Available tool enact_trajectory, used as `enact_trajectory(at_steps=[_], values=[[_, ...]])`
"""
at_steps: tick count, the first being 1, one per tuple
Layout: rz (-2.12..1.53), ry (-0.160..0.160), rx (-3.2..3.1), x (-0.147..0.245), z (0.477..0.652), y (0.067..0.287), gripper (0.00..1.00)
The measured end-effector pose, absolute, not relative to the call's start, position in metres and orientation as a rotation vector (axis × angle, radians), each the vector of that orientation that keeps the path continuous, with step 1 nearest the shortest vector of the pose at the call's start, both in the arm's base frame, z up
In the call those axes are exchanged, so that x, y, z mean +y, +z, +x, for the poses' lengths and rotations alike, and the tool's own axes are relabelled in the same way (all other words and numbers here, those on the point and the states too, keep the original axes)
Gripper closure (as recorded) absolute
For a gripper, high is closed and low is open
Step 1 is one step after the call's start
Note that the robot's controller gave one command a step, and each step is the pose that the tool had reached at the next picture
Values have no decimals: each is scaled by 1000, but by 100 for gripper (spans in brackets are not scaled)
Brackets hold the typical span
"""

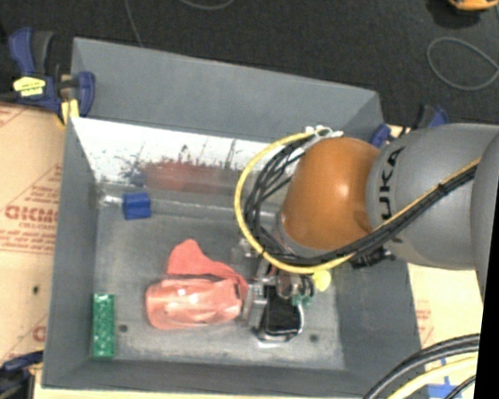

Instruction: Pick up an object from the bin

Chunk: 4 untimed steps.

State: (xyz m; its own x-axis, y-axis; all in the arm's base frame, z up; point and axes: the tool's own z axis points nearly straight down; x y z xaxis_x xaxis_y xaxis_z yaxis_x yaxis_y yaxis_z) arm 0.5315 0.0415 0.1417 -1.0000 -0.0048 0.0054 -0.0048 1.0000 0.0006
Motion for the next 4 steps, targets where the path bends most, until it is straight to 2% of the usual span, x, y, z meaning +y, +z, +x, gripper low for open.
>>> enact_trajectory(at_steps=[1, 3, 4], values=[[6, -2, -3144, 41, 533, 146, 0], [15, -2, -3144, 44, 536, 107, 0], [-45, -1, -3144, 54, 538, 98, 0]])
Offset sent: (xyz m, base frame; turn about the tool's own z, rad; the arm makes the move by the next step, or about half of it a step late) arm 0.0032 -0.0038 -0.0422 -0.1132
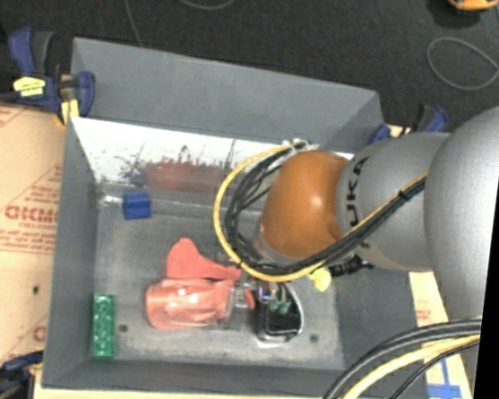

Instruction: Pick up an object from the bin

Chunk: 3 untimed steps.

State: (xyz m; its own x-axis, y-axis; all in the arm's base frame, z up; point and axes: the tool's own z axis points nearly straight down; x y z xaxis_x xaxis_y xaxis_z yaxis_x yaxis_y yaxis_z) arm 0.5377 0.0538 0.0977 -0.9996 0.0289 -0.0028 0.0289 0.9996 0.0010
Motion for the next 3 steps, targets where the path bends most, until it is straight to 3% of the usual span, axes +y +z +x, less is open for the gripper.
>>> enact_trajectory(at_steps=[1, 3], values=[[-97, -8, 3142, 73, 545, 82, 100], [-93, -7, 3142, 73, 545, 82, 100]])
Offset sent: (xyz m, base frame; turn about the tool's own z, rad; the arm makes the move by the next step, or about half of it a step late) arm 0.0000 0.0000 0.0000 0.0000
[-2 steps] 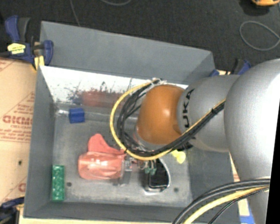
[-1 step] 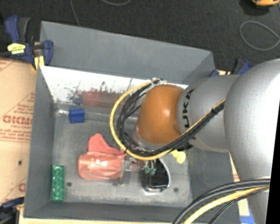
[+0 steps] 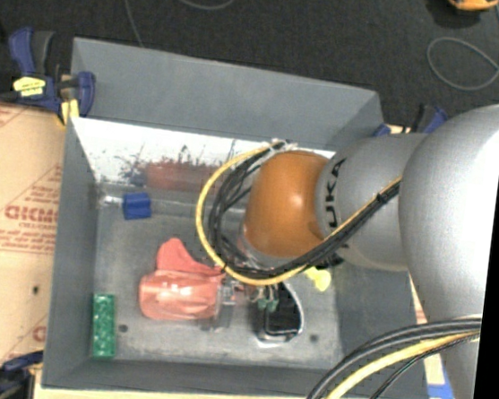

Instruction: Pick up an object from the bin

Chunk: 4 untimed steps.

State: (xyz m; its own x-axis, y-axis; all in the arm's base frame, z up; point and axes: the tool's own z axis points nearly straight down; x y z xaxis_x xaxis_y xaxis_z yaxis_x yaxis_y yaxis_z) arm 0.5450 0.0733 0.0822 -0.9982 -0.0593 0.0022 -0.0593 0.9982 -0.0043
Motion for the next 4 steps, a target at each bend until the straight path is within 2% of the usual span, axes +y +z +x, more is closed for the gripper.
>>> enact_trajectory(at_steps=[1, 2, 3, 4], values=[[93, 7, -3138, 73, 545, 82, 100], [450, 5, -3112, 173, 590, 130, 100], [449, 5, -3111, 173, 590, 130, 100], [421, -10, -3107, 159, 625, 102, 100]])
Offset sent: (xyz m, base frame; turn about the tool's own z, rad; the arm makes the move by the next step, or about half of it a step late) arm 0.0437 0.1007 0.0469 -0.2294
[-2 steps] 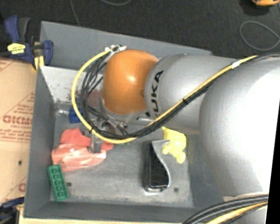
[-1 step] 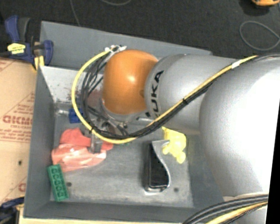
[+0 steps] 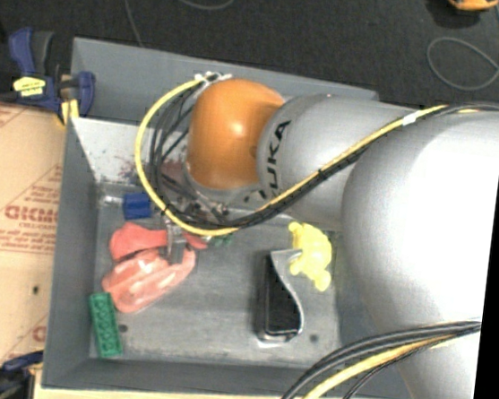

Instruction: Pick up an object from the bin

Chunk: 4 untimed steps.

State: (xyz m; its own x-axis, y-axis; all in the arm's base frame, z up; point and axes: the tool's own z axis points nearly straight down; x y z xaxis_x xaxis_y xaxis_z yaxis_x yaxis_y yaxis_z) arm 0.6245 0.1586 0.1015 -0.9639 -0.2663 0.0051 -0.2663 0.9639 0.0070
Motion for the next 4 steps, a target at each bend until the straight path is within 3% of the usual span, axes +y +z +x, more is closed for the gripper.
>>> enact_trajectory(at_steps=[1, 2, 4], values=[[423, -5, -3126, 157, 615, 108, 100], [513, 12, -3096, 177, 641, 99, 100], [484, 5, -3118, 183, 645, 101, 100]])
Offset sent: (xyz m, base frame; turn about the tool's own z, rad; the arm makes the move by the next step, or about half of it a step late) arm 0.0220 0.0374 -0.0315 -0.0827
